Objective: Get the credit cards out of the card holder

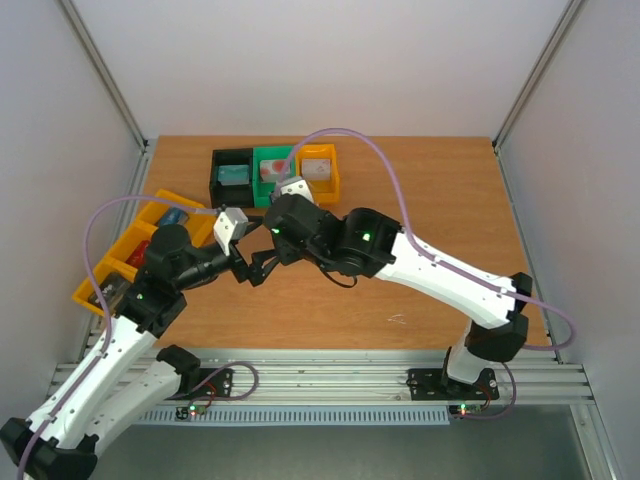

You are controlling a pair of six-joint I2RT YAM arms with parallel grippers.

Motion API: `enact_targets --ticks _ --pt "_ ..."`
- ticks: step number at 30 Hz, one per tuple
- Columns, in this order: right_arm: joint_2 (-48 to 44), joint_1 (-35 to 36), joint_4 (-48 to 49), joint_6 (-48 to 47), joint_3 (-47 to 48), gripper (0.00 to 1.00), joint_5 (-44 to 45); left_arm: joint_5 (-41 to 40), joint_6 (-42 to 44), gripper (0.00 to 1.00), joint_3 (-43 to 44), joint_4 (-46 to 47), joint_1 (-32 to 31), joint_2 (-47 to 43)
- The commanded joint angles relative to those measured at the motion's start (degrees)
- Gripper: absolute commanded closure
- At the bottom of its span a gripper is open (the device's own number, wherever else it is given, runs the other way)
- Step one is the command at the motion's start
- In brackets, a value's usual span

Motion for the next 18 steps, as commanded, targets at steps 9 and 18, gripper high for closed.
enact_targets --ticks 9,18 --pt "0.9 0.4 -3.7 -0.9 5.6 0.99 -3.2 -22.3 5.7 0.01 1.8 -1.7 -0.7 0.1" --pt "-6.9 -3.1 -3.8 -11.8 -0.6 0.99 -20.6 -17.2 8.6 0.01 3.4 -8.7 0.0 -4.3"
